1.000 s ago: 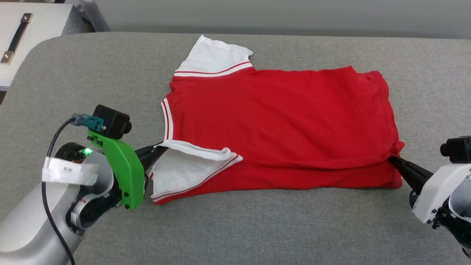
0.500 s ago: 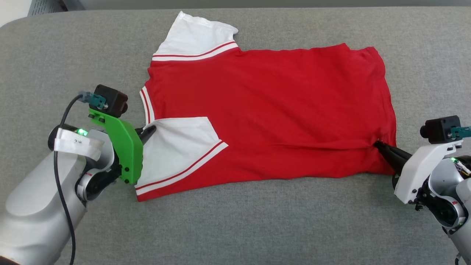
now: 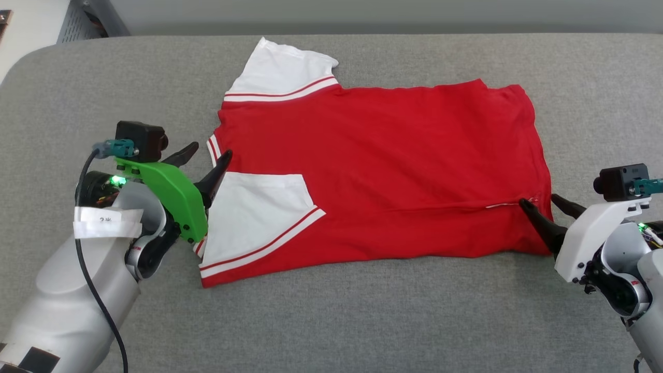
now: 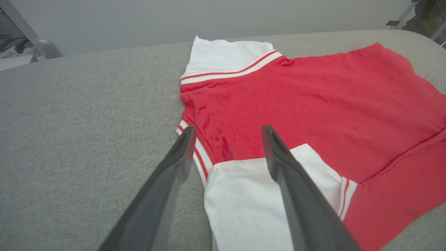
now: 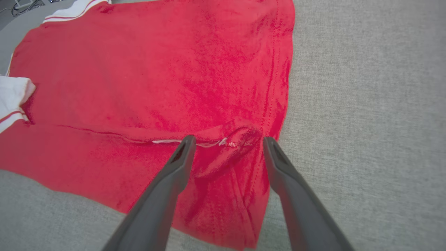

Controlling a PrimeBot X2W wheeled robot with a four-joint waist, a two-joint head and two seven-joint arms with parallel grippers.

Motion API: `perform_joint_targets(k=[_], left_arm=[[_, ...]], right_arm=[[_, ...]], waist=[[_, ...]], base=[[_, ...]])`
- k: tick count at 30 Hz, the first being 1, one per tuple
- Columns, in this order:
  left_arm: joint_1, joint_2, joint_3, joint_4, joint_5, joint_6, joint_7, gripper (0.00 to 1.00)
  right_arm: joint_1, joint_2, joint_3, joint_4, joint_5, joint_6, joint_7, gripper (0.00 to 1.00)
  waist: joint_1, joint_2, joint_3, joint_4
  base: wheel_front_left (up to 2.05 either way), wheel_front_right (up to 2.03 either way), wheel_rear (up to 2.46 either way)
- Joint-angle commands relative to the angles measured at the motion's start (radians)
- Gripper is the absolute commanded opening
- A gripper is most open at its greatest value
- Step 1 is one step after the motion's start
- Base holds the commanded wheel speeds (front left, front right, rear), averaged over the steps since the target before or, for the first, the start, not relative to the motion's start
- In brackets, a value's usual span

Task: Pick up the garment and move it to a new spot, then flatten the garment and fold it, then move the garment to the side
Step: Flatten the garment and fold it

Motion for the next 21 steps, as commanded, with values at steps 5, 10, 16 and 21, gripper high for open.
perform_joint_targets(k=[5,10,16,21], left_arm=[[0.053,-0.022,0.036,-0.021,-0.037,0.036,-0.069,1.0],[0.155,-0.02,0.063,-0.119,-0.076,0.12,-0.083,1.0],[0.309,0.023,0.068,-0.303,-0.12,0.273,-0.003,1.0],[0.401,0.082,0.033,-0.446,-0.118,0.41,0.117,1.0]], right_arm=[[0.046,-0.01,-0.034,-0.056,-0.061,-0.001,0.011,1.0],[0.118,-0.007,-0.113,-0.131,-0.16,-0.001,0.078,1.0],[0.235,0.051,-0.232,-0.287,-0.257,-0.001,0.212,1.0],[0.312,0.112,-0.327,-0.428,-0.34,-0.001,0.334,1.0]], waist=[[0.0,0.0,-0.078,0.015],[0.0,0.0,-0.123,0.02],[0.0,0.0,-0.143,0.021],[0.0,0.0,-0.129,0.02]], base=[[0.0,0.0,0.0],[0.0,0.0,0.0],[0.0,0.0,0.0],[0.0,0.0,0.0]])
